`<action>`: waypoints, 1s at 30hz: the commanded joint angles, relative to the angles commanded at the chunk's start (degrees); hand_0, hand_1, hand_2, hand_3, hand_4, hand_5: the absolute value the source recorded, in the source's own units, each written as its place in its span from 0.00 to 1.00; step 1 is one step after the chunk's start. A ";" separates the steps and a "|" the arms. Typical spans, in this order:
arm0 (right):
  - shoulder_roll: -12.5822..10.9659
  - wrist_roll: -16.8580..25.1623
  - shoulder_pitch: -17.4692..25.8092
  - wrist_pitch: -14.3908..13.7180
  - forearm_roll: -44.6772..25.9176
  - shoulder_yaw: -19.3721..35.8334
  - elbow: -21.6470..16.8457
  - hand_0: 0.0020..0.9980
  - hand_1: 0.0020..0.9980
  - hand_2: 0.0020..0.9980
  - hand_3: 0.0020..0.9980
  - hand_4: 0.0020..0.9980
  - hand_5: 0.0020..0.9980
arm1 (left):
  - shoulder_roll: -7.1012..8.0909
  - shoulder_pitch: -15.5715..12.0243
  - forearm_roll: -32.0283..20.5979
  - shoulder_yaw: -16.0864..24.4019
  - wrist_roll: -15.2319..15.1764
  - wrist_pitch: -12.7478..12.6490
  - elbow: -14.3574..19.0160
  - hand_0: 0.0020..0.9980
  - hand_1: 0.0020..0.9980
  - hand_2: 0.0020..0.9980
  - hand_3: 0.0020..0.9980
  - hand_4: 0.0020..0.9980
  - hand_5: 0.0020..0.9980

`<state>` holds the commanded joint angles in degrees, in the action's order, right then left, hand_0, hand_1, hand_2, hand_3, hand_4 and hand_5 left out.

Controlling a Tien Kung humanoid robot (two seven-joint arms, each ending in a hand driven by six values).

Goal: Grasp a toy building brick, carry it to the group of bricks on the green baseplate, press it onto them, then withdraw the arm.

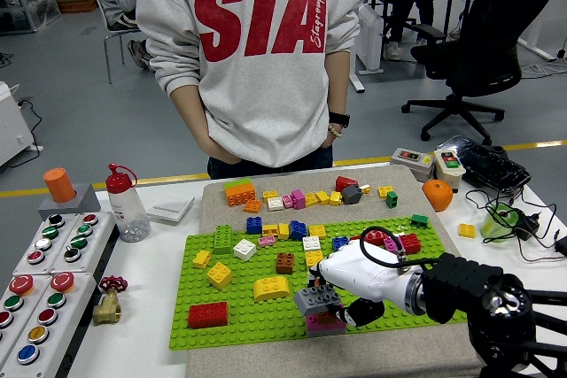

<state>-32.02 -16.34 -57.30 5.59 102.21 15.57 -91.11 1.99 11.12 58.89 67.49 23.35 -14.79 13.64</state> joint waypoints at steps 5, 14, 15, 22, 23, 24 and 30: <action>0.38 -0.62 0.28 0.06 0.40 0.27 1.26 0.61 0.60 0.62 0.70 0.55 0.17 | 0.06 0.10 -0.26 -0.19 -0.09 -0.05 -0.04 0.63 0.59 0.61 0.40 0.34 0.97; 1.74 -1.06 0.51 0.60 0.23 -0.32 1.89 0.61 0.60 0.63 0.71 0.56 0.21 | 0.15 0.23 -0.35 -0.34 -0.11 -0.15 -0.03 0.63 0.59 0.61 0.40 0.34 0.97; 1.89 -1.13 0.50 0.66 0.22 -0.45 1.91 0.61 0.60 0.63 0.71 0.56 0.21 | 0.15 0.24 -0.36 -0.34 -0.12 -0.18 -0.03 0.63 0.59 0.61 0.40 0.34 0.97; 3.06 -1.72 0.15 0.72 0.68 -1.27 2.47 0.61 0.61 0.63 0.71 0.57 0.21 | 0.19 0.48 -0.59 -0.54 -0.22 -0.30 -0.04 0.63 0.59 0.61 0.40 0.33 0.97; 3.16 -1.81 0.09 0.69 0.86 -1.36 2.65 0.61 0.61 0.63 0.71 0.57 0.21 | 0.21 0.53 -0.65 -0.58 -0.25 -0.31 -0.05 0.63 0.59 0.61 0.40 0.33 0.97; 3.23 -1.88 0.05 0.69 0.97 -1.43 2.80 0.61 0.61 0.63 0.71 0.57 0.21 | 0.21 0.57 -0.71 -0.61 -0.27 -0.33 -0.06 0.63 0.59 0.61 0.40 0.33 0.97; 3.63 -2.11 -0.14 0.66 1.49 -1.71 3.69 0.61 0.61 0.64 0.72 0.57 0.22 | 0.23 0.66 -0.92 -0.79 -0.31 -0.38 -0.07 0.63 0.59 0.61 0.40 0.33 0.97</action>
<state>-28.39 -18.45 -57.44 6.25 103.70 13.87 -87.42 2.21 11.78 57.97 66.70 23.03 -15.17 13.56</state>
